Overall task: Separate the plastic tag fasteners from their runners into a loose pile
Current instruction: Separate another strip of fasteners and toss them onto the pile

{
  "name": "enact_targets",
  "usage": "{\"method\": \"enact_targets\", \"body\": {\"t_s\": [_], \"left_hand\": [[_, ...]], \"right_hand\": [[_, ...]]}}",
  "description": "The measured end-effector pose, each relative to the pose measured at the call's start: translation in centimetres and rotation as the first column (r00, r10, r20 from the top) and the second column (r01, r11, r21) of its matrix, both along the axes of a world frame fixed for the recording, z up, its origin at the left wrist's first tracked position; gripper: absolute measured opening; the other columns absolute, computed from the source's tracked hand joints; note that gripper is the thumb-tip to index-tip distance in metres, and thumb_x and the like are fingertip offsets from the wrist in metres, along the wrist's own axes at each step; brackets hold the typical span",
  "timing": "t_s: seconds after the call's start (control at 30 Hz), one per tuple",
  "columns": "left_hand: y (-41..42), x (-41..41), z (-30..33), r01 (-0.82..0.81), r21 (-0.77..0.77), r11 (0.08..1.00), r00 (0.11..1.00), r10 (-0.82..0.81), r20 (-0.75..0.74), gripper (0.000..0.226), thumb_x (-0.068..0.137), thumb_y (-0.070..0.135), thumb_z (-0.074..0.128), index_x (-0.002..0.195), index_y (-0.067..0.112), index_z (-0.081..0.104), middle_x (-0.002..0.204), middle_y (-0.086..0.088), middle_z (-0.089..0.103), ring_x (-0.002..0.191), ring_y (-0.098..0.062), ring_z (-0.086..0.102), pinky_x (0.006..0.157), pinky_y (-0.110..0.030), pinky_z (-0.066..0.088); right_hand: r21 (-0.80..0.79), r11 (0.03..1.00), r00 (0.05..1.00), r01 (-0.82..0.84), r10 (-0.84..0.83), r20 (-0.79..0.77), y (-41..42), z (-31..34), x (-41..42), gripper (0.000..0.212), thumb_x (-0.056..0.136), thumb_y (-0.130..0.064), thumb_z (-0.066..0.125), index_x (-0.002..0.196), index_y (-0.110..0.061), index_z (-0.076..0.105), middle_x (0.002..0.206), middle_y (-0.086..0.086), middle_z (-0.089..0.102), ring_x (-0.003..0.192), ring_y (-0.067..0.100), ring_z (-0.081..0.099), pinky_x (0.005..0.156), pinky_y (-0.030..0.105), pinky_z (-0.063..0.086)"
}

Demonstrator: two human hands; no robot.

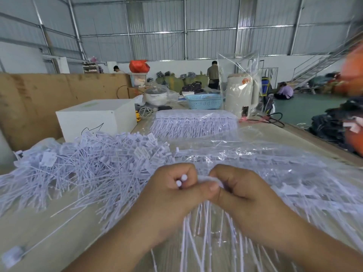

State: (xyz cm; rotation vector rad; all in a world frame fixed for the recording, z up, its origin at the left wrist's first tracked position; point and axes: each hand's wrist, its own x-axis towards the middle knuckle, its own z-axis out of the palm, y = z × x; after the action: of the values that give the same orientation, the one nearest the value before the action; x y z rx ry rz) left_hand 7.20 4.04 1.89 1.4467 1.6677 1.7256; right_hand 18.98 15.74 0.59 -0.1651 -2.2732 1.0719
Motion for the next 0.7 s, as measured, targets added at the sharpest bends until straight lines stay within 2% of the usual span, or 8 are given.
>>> {"method": "enact_targets", "body": {"t_s": [0.1, 0.17, 0.27, 0.37, 0.47, 0.53, 0.6, 0.7], "left_hand": [[0.1, -0.2, -0.3, -0.222, 0.115, 0.968, 0.974, 0.213, 0.081, 0.054, 0.073, 0.036, 0.079, 0.051, 0.02, 0.033, 0.05, 0.0, 0.027, 0.05, -0.013, 0.029, 0.047, -0.017, 0.034], [-0.2, -1.2, -0.3, -0.243, 0.088, 0.966, 0.968, 0.235, 0.091, 0.049, 0.07, 0.044, 0.074, 0.052, 0.019, 0.035, 0.051, -0.001, 0.029, 0.05, -0.013, 0.031, 0.047, -0.013, 0.035], [-0.2, -1.9, -0.4, -0.052, -0.034, 0.998, 0.991, 0.056, 0.124, 0.044, 0.069, 0.056, 0.075, 0.057, 0.021, 0.05, 0.051, 0.004, 0.041, 0.046, -0.011, 0.039, 0.044, -0.013, 0.035], [0.1, -1.5, -0.8, 0.137, -0.093, 0.986, 0.973, -0.117, 0.197, 0.027, 0.079, 0.05, 0.058, 0.071, 0.025, 0.067, 0.057, 0.001, 0.053, 0.047, -0.01, 0.049, 0.045, -0.019, 0.039], [0.1, -1.5, -0.7, 0.225, -0.08, 0.971, 0.959, -0.206, 0.193, 0.019, 0.082, 0.042, 0.057, 0.084, 0.03, 0.071, 0.055, 0.001, 0.054, 0.047, -0.011, 0.048, 0.044, -0.02, 0.037], [-0.1, -1.6, -0.6, 0.295, -0.113, 0.949, 0.95, -0.278, 0.144, 0.018, 0.084, 0.045, 0.061, 0.097, 0.038, 0.072, 0.056, 0.004, 0.058, 0.047, -0.009, 0.051, 0.045, -0.018, 0.039], [-0.2, -1.7, -0.6, 0.354, -0.181, 0.918, 0.935, -0.342, 0.096, 0.023, 0.081, 0.05, 0.062, 0.097, 0.037, 0.073, 0.067, -0.003, 0.061, 0.052, -0.01, 0.056, 0.049, -0.021, 0.043], [-0.4, -2.3, -0.6, 0.426, -0.273, 0.863, 0.905, -0.411, 0.11, 0.026, 0.081, 0.049, 0.064, 0.099, 0.033, 0.075, 0.078, -0.016, 0.062, 0.058, -0.013, 0.059, 0.055, -0.024, 0.047]], "right_hand": [[-0.185, 0.96, 0.956, 0.211, -0.242, -0.165, 0.3, 0.3, -0.1, 0.039, 0.08, -0.058, 0.055, 0.067, -0.022, 0.05, 0.052, -0.013, 0.038, 0.048, 0.002, 0.035, 0.044, 0.013, 0.032], [-0.189, 0.949, 0.939, 0.252, -0.287, -0.189, 1.1, 0.7, 0.5, 0.042, 0.08, -0.06, 0.053, 0.069, -0.02, 0.05, 0.053, -0.012, 0.037, 0.047, 0.004, 0.035, 0.044, 0.013, 0.03], [-0.114, 0.993, 0.995, -0.024, 0.012, -0.103, 0.8, 0.1, 0.4, 0.017, 0.088, -0.056, 0.059, 0.096, -0.041, 0.057, 0.062, -0.014, 0.045, 0.056, 0.011, 0.041, 0.051, 0.026, 0.036], [-0.028, 0.986, 0.986, -0.163, 0.162, -0.038, 0.3, -0.7, 0.0, 0.041, 0.087, -0.052, 0.055, 0.126, -0.05, 0.041, 0.071, -0.011, 0.048, 0.066, 0.021, 0.052, 0.068, 0.046, 0.046], [-0.052, 0.981, 0.982, -0.189, 0.188, -0.025, 0.6, -0.6, 0.2, 0.052, 0.088, -0.058, 0.055, 0.134, -0.053, 0.032, 0.079, -0.009, 0.053, 0.076, 0.028, 0.057, 0.076, 0.061, 0.046], [-0.065, 0.979, 0.981, -0.194, 0.194, -0.002, 1.0, -0.7, 0.4, 0.054, 0.085, -0.066, 0.054, 0.133, -0.053, 0.033, 0.085, -0.009, 0.059, 0.083, 0.024, 0.062, 0.081, 0.061, 0.047], [-0.071, 0.978, 0.98, -0.194, 0.197, 0.029, 1.2, -0.8, 0.4, 0.052, 0.083, -0.069, 0.055, 0.129, -0.054, 0.037, 0.085, -0.005, 0.061, 0.084, 0.027, 0.063, 0.083, 0.06, 0.048], [-0.013, 0.977, 0.971, -0.213, 0.213, 0.106, 1.1, -0.9, 0.5, 0.042, 0.088, -0.057, 0.057, 0.126, -0.051, 0.042, 0.074, -0.007, 0.054, 0.072, 0.023, 0.057, 0.076, 0.051, 0.048]]}}
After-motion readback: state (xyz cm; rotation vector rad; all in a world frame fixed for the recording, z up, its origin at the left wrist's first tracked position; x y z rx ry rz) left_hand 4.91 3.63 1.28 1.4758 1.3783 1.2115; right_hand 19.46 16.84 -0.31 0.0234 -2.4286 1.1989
